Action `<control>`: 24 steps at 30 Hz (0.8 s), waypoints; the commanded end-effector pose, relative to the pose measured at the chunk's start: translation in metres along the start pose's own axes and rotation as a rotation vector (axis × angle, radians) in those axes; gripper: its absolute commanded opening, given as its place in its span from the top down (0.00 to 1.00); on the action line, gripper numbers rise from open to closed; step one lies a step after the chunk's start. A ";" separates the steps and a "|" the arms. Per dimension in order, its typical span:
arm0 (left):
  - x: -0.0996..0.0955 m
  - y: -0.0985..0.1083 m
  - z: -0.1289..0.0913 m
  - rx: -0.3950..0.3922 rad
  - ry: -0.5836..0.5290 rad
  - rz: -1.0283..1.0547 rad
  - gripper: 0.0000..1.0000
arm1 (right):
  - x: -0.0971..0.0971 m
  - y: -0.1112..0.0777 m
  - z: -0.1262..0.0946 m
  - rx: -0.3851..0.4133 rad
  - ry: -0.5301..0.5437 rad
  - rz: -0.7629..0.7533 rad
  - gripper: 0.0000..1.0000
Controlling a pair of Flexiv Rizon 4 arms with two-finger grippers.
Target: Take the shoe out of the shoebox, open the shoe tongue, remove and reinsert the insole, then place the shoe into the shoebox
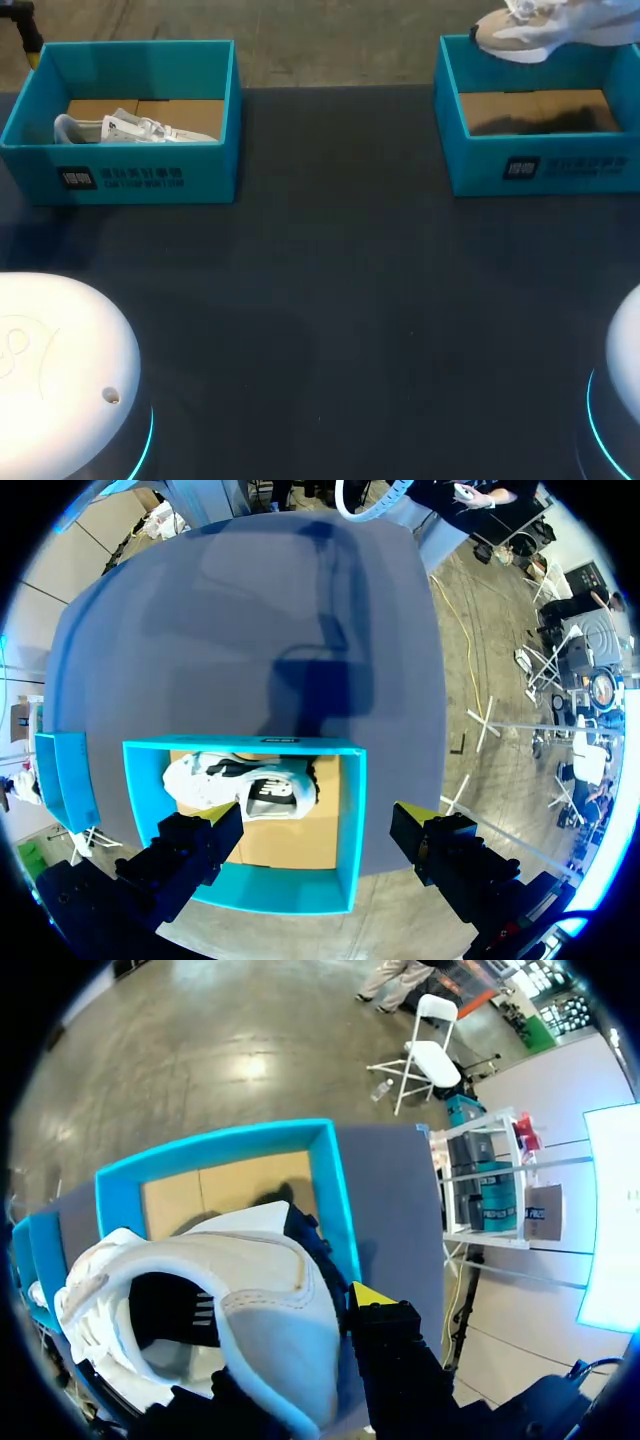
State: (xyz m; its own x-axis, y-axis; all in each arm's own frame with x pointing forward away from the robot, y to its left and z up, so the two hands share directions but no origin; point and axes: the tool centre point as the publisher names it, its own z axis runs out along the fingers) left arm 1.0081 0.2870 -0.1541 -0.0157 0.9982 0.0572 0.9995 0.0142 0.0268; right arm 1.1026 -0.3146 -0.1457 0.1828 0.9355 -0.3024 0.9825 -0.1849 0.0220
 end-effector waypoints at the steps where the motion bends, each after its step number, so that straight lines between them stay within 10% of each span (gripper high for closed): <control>1: 0.000 -0.002 0.000 -0.002 0.002 0.001 0.00 | 0.002 -0.043 -0.019 -0.059 -0.010 0.012 1.00; 20: 0.000 -0.002 0.000 -0.002 0.002 0.001 0.00 | 0.054 -0.179 -0.051 -0.082 -0.005 0.072 1.00; 24: 0.000 -0.002 0.000 -0.002 0.002 0.001 0.00 | 0.054 -0.179 -0.051 -0.082 -0.005 0.072 1.00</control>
State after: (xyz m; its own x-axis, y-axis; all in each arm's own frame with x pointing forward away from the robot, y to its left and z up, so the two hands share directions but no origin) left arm 1.0081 0.2869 -0.1541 -0.0156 0.9982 0.0573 0.9995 0.0141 0.0268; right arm 0.9638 -0.2197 -0.1192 0.2504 0.9171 -0.3102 0.9611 -0.2741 -0.0347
